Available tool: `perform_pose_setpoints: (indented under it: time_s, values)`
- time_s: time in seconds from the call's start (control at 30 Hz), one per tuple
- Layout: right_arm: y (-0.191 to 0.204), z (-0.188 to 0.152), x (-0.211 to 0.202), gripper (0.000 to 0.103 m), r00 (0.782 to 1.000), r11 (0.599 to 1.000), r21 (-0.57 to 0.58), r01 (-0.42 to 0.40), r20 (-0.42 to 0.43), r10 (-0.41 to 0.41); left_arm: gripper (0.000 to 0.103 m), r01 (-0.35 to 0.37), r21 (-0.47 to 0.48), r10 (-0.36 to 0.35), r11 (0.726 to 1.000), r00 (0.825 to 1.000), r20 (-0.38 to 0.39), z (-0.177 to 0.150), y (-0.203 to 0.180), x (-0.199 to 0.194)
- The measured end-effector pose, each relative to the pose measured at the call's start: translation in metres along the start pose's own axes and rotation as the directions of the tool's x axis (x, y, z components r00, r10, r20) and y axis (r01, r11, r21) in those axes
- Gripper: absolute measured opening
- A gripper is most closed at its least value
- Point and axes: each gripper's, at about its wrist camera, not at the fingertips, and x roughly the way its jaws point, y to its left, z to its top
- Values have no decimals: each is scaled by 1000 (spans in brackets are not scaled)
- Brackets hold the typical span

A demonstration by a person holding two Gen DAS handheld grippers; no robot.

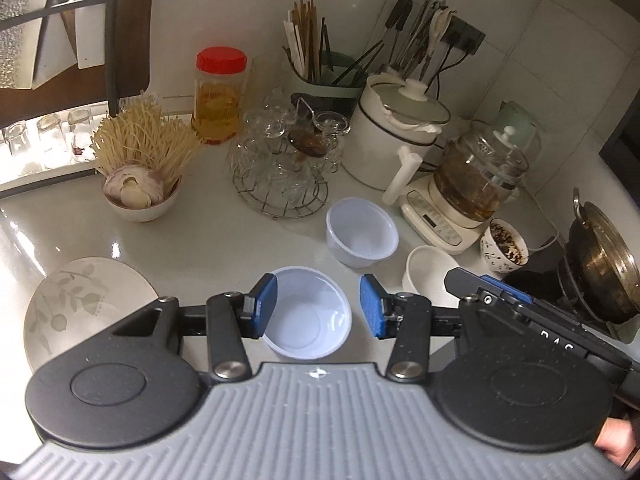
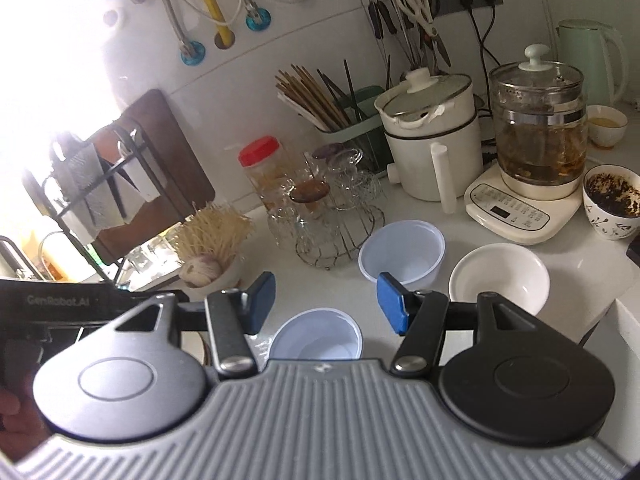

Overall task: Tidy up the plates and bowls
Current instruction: 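Move both grippers toward the second translucent plastic bowl by the glass rack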

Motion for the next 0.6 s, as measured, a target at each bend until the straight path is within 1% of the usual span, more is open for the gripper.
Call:
perform_pose_setpoints:
  time_s: [0.2,0.27,0.37,0.47,0.6]
  values:
    - [-4,-1,-19,60,1000,1000,-15,-2,-8,2,52,-13,-14,13,1000,1000,22,-7,-17,-22]
    - [-7,-1,-29,60,1000,1000,-26,-6,4,6,52,-16,-16,16,1000,1000,23,-13,-24,-26]
    - [-12,0,-42,60,1000,999,-32,-9,22,10,52,-25,-11,25,1000,1000,16,-21,-35,-28]
    - [-18,-1,-53,60,1000,999,-32,-5,27,6,52,-17,-18,17,1000,1000,13,-31,-46,-29]
    - [-25,-4,-63,60,1000,999,-49,2,14,-1,52,-2,-24,2,1000,1000,7,-44,-59,-28]
